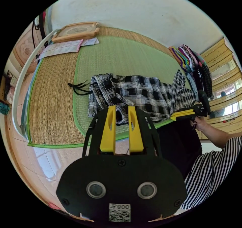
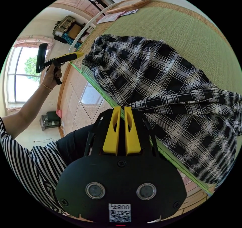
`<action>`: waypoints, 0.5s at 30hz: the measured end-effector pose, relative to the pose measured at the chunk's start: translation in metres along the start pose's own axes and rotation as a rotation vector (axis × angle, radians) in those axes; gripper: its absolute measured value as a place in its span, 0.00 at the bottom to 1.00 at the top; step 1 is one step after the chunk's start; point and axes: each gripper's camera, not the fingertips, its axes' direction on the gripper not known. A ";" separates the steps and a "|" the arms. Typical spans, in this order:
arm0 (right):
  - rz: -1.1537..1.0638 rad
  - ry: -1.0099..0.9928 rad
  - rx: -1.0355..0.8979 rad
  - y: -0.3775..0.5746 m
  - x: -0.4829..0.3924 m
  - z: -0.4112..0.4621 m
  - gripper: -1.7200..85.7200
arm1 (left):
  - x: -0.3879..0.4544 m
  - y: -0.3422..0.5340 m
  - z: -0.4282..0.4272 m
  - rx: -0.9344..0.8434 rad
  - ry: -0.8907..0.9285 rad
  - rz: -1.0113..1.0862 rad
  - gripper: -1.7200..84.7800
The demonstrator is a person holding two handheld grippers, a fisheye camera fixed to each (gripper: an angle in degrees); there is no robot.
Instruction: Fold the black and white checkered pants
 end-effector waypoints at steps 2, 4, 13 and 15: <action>-0.003 -0.011 0.001 -0.003 0.005 0.002 0.04 | -0.021 0.000 -0.004 0.012 0.002 -0.061 0.11; -0.006 -0.015 0.005 -0.004 0.008 0.003 0.04 | -0.029 -0.002 -0.008 0.037 0.055 -0.070 0.11; -0.027 -0.020 -0.011 -0.010 0.019 0.010 0.03 | -0.032 -0.028 0.033 -0.208 -0.238 0.054 0.05; -0.029 -0.020 -0.002 -0.009 0.021 0.011 0.03 | -0.048 -0.033 0.029 -0.216 -0.271 0.017 0.04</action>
